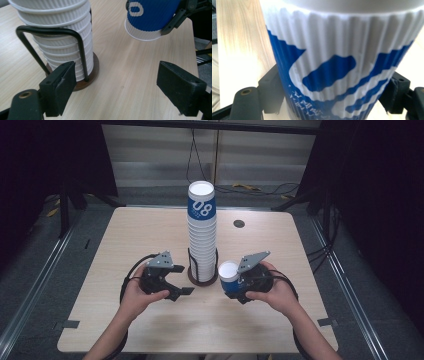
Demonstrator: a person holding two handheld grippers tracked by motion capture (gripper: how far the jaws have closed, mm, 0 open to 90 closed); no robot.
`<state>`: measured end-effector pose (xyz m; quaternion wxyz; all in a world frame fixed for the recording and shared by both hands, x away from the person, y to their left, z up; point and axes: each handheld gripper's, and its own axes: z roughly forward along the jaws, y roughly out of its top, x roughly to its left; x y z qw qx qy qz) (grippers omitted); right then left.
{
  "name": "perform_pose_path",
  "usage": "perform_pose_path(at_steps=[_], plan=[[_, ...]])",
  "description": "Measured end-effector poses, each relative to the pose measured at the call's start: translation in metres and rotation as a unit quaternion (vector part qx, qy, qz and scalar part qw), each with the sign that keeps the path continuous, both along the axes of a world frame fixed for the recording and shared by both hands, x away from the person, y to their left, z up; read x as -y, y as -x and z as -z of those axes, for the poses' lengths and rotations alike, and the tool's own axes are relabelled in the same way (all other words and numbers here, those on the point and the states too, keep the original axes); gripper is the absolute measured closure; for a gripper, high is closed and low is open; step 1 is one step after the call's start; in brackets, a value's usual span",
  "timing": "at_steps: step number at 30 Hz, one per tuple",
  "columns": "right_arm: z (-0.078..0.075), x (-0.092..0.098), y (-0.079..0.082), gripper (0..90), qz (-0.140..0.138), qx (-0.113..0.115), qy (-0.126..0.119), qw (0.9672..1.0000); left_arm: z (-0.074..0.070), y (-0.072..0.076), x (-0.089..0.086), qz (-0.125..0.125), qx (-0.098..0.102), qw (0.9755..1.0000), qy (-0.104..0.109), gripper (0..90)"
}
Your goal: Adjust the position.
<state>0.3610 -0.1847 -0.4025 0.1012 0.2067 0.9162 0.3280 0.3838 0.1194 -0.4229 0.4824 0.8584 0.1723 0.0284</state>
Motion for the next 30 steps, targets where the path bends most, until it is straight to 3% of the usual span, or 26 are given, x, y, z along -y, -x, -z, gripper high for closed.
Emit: perform_pose_path(at_steps=[18,22,30], plan=[[-0.004,-0.019,-0.007,20.5,-0.038,-0.022,0.074,0.9963,0.007,0.005,0.003,0.018,-0.001,0.9998,0.002,15.8],[-0.006,-0.023,-0.010,20.6,-0.044,-0.013,0.088,0.9951,0.008,0.005,0.003,0.024,-0.003,0.9997,-0.002,15.8],[-0.013,-0.030,-0.013,20.6,-0.066,-0.018,0.148,0.9866,0.007,0.008,0.002,0.031,0.001,0.9995,-0.008,15.7]])
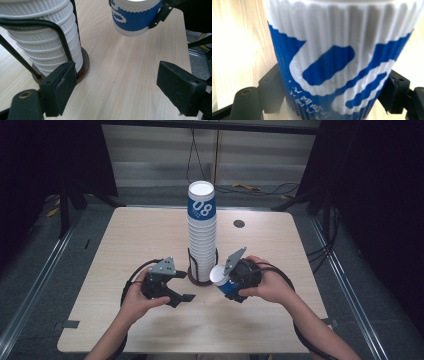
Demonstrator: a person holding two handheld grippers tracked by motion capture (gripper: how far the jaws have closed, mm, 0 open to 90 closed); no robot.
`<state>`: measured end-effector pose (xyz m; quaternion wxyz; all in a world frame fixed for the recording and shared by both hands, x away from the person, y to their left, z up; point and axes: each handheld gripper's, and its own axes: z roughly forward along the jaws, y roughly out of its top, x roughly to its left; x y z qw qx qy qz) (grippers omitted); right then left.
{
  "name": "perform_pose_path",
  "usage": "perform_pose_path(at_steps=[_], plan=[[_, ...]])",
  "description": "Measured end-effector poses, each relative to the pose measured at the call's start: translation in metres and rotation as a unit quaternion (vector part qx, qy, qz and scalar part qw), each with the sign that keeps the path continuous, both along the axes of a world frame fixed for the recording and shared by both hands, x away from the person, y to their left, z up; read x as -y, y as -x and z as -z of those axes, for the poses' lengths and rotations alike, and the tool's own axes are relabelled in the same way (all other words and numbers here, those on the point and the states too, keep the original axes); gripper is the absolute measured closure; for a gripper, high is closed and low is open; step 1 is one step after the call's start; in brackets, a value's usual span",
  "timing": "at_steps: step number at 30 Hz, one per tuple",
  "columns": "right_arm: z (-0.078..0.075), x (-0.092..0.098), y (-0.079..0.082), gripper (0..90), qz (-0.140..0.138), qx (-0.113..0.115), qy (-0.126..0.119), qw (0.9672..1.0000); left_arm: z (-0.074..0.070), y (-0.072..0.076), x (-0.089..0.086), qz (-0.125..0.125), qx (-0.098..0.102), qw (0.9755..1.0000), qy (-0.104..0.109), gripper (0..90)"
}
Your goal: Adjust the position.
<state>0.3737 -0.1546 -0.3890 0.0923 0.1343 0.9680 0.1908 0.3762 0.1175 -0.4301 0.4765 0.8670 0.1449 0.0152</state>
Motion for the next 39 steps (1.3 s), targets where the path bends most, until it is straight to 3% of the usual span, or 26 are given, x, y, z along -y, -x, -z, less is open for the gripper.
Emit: perform_pose_path(at_steps=[17,39], plan=[[-0.006,-0.016,-0.007,20.6,-0.032,-0.023,0.038,0.9985,-0.002,0.002,0.001,0.010,0.001,0.9999,0.006,15.8],[-0.007,-0.041,-0.011,20.6,-0.067,-0.037,0.092,0.9928,-0.007,0.003,-0.003,0.025,0.005,0.9996,0.007,15.8]])
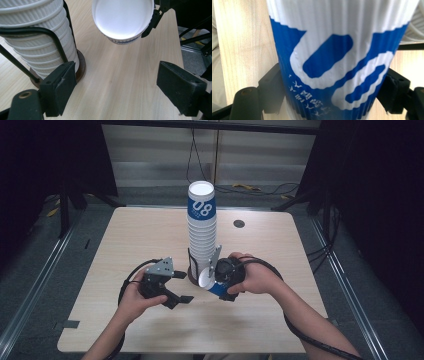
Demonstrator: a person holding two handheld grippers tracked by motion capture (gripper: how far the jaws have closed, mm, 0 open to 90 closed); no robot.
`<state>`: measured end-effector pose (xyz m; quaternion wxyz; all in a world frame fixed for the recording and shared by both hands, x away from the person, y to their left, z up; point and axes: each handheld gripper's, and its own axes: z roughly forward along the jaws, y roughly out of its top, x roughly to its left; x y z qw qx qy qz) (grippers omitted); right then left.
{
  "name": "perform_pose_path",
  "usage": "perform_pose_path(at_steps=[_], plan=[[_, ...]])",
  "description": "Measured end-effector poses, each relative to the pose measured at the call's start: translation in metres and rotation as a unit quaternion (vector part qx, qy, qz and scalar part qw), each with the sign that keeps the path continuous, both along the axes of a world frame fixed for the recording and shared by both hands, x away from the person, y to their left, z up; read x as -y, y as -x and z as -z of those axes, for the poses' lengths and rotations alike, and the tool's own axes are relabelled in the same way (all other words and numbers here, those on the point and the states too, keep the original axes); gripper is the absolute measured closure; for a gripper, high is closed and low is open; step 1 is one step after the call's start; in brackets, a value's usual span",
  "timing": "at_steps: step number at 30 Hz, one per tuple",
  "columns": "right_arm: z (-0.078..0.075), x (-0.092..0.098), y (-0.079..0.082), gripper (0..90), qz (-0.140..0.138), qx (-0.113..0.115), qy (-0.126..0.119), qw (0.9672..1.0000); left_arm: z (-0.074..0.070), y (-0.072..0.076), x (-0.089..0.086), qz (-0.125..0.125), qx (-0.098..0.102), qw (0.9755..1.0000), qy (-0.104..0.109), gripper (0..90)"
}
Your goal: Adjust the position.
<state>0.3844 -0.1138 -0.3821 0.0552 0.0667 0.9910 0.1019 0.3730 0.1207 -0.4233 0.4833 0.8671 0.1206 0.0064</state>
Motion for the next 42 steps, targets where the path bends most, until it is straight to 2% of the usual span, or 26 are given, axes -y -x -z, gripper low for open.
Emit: perform_pose_path(at_steps=[5,7,12,13,15,17,23,24,28,30,32,33,35,37,42], plan=[[-0.005,-0.006,-0.001,20.5,-0.012,0.002,0.012,0.9998,0.001,0.001,0.002,0.004,-0.004,1.0000,-0.002,15.8],[-0.006,-0.009,-0.001,20.5,-0.014,0.005,0.016,0.9998,0.001,0.002,0.004,0.013,-0.003,0.9999,-0.005,15.8],[-0.002,-0.015,0.001,20.5,-0.020,-0.001,0.027,0.9994,0.000,0.003,0.008,0.020,-0.001,0.9998,-0.004,15.8],[-0.001,-0.016,0.000,20.5,-0.028,-0.001,0.029,0.9992,0.001,0.003,0.008,0.020,-0.004,0.9998,-0.002,15.8],[0.001,-0.017,0.002,20.5,-0.023,-0.004,0.031,0.9992,0.001,0.002,0.009,0.019,-0.009,0.9998,0.005,15.8],[0.002,-0.017,0.003,20.5,-0.031,-0.004,0.031,0.9990,0.002,0.001,0.009,0.021,-0.018,0.9995,0.018,15.8],[0.001,-0.019,0.004,20.5,-0.040,-0.006,0.028,0.9988,0.006,-0.003,0.013,0.024,-0.029,0.9989,0.030,15.8],[0.000,-0.019,0.005,20.5,-0.034,-0.008,0.032,0.9989,0.007,-0.003,0.013,0.023,-0.033,0.9986,0.036,15.8],[0.000,-0.020,0.005,20.5,-0.040,-0.006,0.031,0.9987,0.007,-0.005,0.013,0.016,-0.035,0.9983,0.043,15.7],[0.000,-0.021,0.007,20.5,-0.035,-0.011,0.030,0.9989,0.008,-0.005,0.013,0.019,-0.038,0.9977,0.052,15.7],[-0.001,-0.023,0.007,20.5,-0.041,-0.013,0.031,0.9986,0.008,-0.007,0.014,0.022,-0.026,0.9980,0.054,15.7],[-0.001,-0.024,0.007,20.5,-0.042,-0.012,0.029,0.9986,0.009,-0.005,0.015,0.019,-0.037,0.9976,0.056,15.7],[-0.002,-0.026,0.008,20.5,-0.040,-0.011,0.022,0.9989,0.009,-0.006,0.016,0.020,-0.038,0.9972,0.061,15.7],[-0.004,-0.028,0.008,20.5,-0.046,-0.012,0.026,0.9985,0.009,-0.005,0.016,0.023,-0.041,0.9968,0.065,15.7],[-0.004,-0.030,0.008,20.5,-0.048,-0.016,0.020,0.9985,0.010,-0.005,0.018,0.022,-0.043,0.9962,0.073,15.7]])
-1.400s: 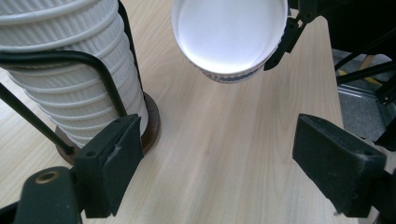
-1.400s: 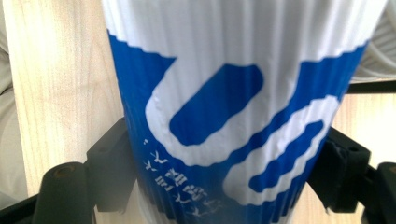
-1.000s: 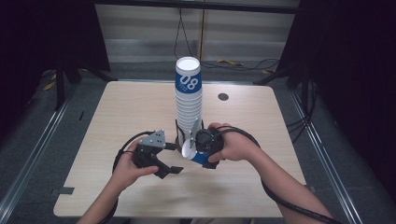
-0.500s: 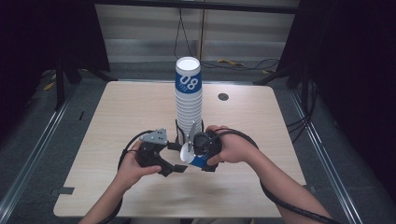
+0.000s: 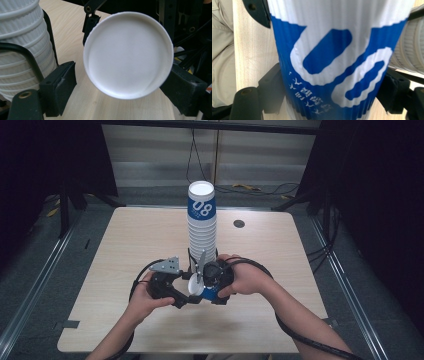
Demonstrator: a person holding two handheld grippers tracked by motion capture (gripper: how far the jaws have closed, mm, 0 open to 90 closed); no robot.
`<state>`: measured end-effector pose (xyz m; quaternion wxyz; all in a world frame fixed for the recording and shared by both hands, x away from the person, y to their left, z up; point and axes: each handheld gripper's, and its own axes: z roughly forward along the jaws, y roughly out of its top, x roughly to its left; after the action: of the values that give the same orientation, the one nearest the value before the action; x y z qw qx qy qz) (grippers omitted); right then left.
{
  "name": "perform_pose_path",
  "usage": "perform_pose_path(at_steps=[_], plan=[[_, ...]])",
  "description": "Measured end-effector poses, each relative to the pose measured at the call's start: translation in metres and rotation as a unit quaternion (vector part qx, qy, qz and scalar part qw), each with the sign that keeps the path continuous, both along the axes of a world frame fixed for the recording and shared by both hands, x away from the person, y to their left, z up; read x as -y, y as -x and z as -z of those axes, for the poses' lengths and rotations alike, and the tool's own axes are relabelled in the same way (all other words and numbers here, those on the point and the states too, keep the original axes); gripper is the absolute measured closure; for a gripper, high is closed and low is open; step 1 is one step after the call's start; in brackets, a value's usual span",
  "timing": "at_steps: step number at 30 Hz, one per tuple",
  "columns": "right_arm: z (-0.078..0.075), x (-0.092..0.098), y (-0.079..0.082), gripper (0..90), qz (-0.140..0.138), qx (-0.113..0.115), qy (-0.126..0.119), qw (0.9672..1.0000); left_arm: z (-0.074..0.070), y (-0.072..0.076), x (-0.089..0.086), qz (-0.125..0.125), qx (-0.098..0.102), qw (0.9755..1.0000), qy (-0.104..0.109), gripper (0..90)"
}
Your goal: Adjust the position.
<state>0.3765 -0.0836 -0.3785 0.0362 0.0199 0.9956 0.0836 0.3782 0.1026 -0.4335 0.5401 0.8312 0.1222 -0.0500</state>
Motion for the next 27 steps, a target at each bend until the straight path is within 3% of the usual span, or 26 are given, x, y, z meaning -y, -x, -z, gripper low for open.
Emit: perform_pose_path(at_steps=[9,16,27], plan=[[0.0021,-0.0040,0.0024,20.4,-0.001,-0.007,-0.006,1.0000,0.0017,0.0008,0.0057,0.004,-0.002,1.0000,0.002,16.0],[0.0037,-0.0063,0.0021,20.4,-0.003,-0.006,-0.007,1.0000,0.0040,0.0005,0.0057,0.008,-0.008,0.9999,0.010,21.4],[0.0029,-0.0075,0.0022,20.5,-0.003,-0.003,-0.009,1.0000,0.0015,0.0028,0.0054,0.011,0.013,0.9998,0.004,25.8]])
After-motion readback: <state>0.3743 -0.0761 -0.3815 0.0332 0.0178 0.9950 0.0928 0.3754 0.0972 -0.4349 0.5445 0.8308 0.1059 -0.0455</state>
